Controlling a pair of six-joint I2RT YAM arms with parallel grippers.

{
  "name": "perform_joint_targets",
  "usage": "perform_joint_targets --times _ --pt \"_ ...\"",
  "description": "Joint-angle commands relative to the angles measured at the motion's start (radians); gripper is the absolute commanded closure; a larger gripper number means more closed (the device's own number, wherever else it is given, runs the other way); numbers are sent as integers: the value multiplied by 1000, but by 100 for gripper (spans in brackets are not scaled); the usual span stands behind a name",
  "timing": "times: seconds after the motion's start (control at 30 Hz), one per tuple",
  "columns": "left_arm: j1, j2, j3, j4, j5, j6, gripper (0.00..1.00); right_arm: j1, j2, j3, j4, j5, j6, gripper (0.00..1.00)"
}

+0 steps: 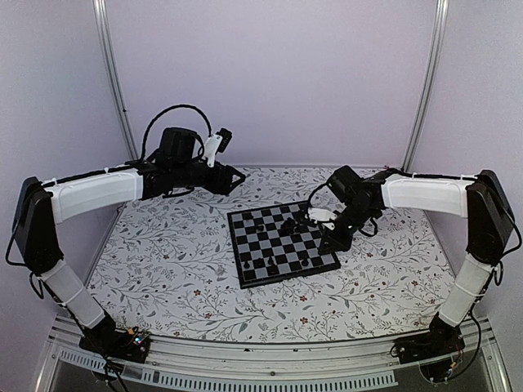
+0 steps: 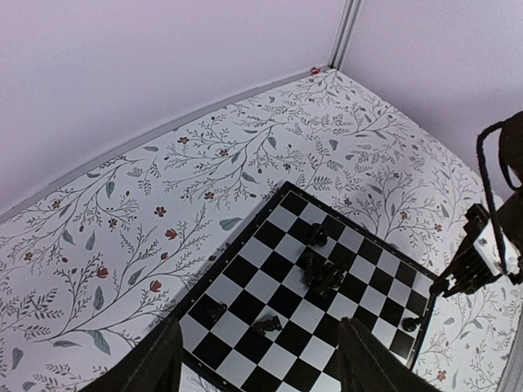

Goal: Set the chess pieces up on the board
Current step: Place the chess piece on the chessboard.

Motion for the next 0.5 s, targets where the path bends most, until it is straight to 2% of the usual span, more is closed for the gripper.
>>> perform_joint_targets --times 0.0,0.47 --pt "12 12 31 0 6 8 34 2 -50 -59 64 -10 -30 96" --pt "11 10 31 -2 7 9 34 3 42 -38 99 -43 -20 95"
